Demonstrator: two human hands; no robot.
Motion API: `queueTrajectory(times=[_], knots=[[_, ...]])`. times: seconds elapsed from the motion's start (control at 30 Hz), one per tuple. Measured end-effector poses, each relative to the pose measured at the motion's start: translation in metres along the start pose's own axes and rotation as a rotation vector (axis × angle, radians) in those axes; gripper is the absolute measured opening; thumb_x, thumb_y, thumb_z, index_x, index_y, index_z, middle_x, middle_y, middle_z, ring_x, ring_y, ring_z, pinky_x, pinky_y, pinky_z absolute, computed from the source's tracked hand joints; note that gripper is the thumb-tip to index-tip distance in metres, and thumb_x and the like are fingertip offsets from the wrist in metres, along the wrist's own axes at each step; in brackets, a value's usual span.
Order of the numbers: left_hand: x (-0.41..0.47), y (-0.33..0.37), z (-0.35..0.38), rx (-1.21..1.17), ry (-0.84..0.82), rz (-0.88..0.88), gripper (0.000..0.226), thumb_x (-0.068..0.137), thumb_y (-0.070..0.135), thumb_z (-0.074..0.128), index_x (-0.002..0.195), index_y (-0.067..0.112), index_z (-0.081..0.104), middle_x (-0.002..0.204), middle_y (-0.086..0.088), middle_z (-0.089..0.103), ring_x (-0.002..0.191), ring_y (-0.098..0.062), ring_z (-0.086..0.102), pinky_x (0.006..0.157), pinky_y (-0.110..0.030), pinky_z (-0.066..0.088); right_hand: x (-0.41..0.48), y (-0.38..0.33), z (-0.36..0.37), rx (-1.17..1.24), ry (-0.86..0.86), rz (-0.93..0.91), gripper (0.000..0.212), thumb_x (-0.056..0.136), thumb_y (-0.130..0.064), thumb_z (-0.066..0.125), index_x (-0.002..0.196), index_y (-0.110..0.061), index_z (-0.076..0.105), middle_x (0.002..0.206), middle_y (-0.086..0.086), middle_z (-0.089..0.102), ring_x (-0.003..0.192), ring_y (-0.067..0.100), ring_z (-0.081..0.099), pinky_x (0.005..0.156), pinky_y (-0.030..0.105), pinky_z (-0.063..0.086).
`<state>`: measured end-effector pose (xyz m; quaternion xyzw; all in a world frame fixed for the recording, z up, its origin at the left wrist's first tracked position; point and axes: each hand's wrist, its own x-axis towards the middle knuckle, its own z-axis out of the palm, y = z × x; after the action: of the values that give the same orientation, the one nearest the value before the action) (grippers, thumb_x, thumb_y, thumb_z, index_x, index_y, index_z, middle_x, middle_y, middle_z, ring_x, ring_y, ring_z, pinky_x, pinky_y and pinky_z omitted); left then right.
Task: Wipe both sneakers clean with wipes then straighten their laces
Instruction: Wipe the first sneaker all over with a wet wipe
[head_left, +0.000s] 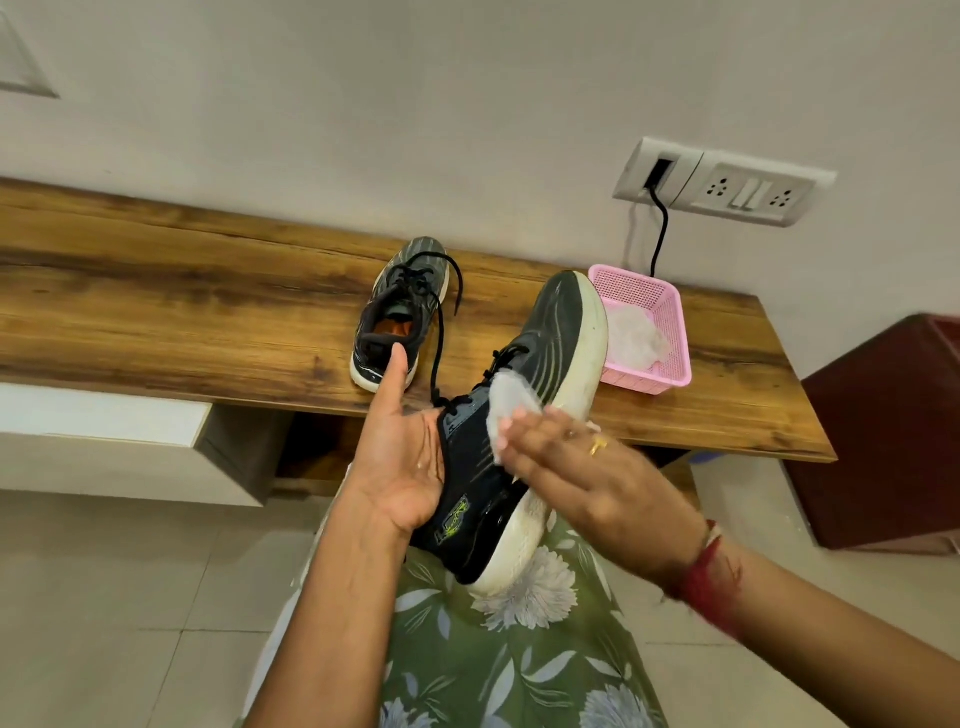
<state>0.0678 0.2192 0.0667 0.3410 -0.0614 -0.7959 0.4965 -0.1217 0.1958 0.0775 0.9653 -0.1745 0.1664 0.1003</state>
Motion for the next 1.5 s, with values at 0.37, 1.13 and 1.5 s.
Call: queueTrajectory(times=[0.37, 1.13, 1.5], knots=[[-0.004, 0.004, 0.001, 0.052, -0.092, 0.022, 0.103, 0.077, 0.083, 0.033, 0.127, -0.003, 0.058, 0.132, -0.023, 0.056, 0.123, -0.034, 0.054, 0.108, -0.045, 0.037, -0.009, 0.009, -0.006, 0.005, 0.035, 0.014, 0.033, 0.088, -0.003, 0.060, 0.120, -0.002, 0.059, 0.126, 0.014, 0.058, 0.120, 0.024, 0.053, 0.106, 0.038, 0.038], [-0.022, 0.012, 0.014, 0.064, -0.189, 0.200, 0.109, 0.073, 0.087, 0.018, 0.120, 0.000, 0.063, 0.126, -0.022, 0.061, 0.117, -0.032, 0.060, 0.095, -0.041, 0.051, 0.022, 0.002, -0.016, 0.021, 0.120, 0.196, 0.038, 0.089, 0.000, 0.054, 0.127, -0.001, 0.053, 0.126, 0.018, 0.057, 0.121, 0.026, 0.051, 0.111, 0.035, 0.031], [-0.016, 0.007, 0.011, 0.042, -0.151, 0.177, 0.110, 0.068, 0.091, 0.027, 0.118, 0.000, 0.066, 0.126, -0.024, 0.060, 0.119, -0.033, 0.058, 0.102, -0.046, 0.042, 0.022, -0.014, -0.004, 0.065, 0.121, 0.079, 0.034, 0.095, 0.000, 0.040, 0.128, -0.005, 0.042, 0.119, 0.014, 0.062, 0.115, 0.021, 0.056, 0.107, 0.032, 0.037]])
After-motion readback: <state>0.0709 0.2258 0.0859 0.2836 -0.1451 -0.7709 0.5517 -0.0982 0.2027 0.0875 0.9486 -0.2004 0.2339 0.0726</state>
